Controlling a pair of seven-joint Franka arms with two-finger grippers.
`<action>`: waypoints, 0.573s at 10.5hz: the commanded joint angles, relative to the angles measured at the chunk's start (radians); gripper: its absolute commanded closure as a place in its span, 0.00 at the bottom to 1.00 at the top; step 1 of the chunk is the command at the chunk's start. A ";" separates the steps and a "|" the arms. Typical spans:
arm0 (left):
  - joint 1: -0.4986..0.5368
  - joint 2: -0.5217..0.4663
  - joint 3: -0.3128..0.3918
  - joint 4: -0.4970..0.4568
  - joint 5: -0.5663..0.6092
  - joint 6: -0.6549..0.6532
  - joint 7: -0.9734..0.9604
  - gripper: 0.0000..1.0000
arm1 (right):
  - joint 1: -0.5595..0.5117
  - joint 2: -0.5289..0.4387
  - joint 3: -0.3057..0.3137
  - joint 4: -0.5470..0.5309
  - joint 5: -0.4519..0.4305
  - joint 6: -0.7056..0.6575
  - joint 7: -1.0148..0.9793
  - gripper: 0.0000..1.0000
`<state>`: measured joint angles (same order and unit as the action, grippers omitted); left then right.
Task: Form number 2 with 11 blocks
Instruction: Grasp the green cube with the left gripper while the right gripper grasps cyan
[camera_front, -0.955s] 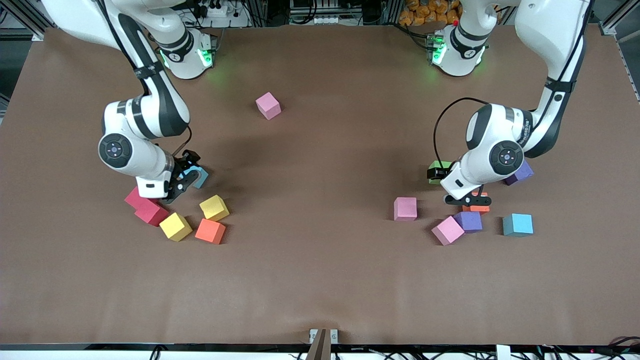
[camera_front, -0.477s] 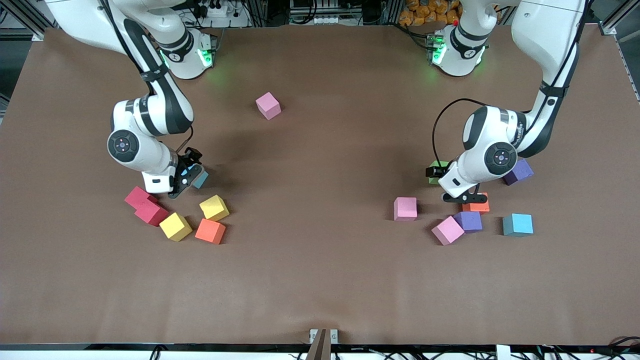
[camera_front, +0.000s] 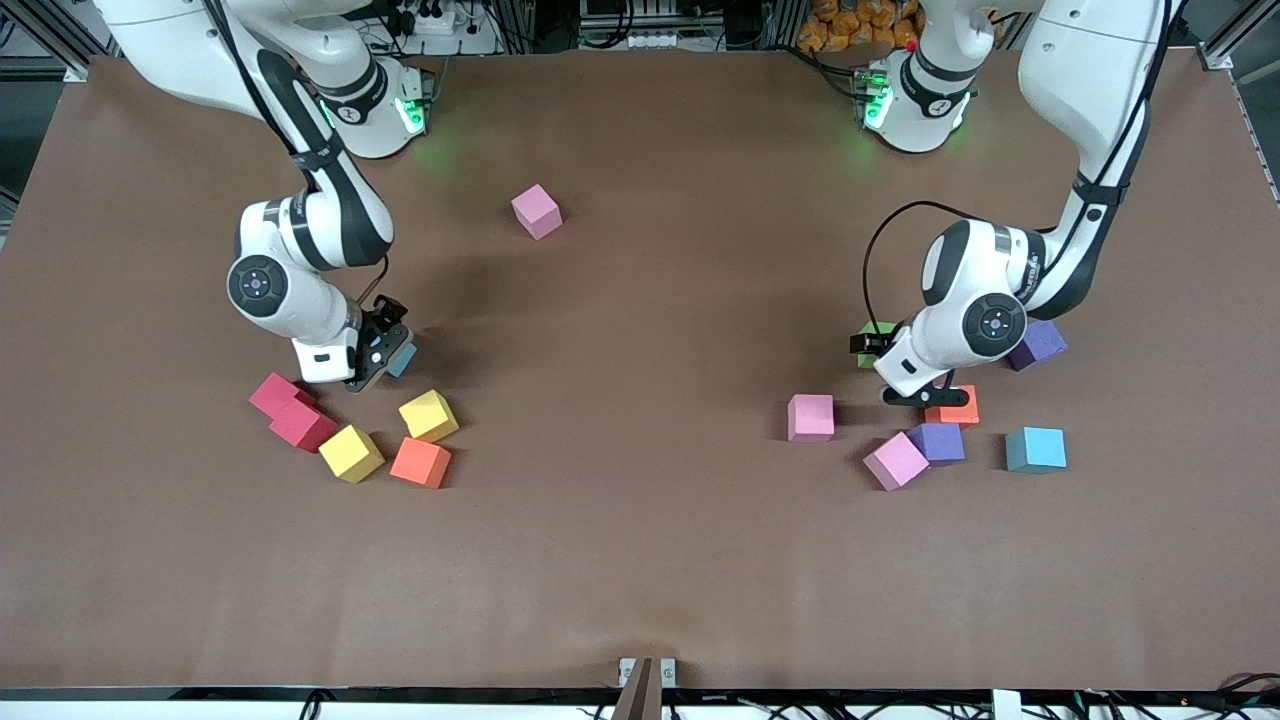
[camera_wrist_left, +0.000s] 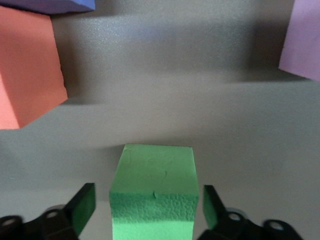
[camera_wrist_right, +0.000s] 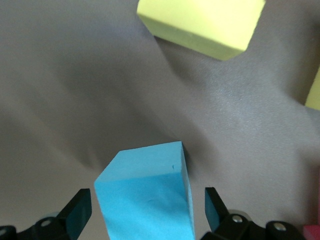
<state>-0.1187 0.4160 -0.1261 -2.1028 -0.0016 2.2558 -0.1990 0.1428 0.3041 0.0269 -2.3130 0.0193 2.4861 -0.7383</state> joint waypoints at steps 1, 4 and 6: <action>0.005 -0.002 -0.001 0.003 -0.011 0.013 0.010 0.44 | -0.016 0.012 0.008 -0.029 0.001 0.051 -0.032 0.00; -0.004 -0.074 -0.004 0.010 -0.011 -0.071 0.016 0.62 | -0.016 0.015 0.007 -0.028 0.001 0.051 -0.032 0.25; 0.004 -0.124 -0.059 0.014 -0.023 -0.134 0.013 0.60 | -0.016 0.015 0.007 -0.025 0.001 0.050 -0.033 0.54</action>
<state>-0.1191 0.3563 -0.1448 -2.0764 -0.0016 2.1710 -0.1948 0.1425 0.3226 0.0268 -2.3326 0.0193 2.5254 -0.7519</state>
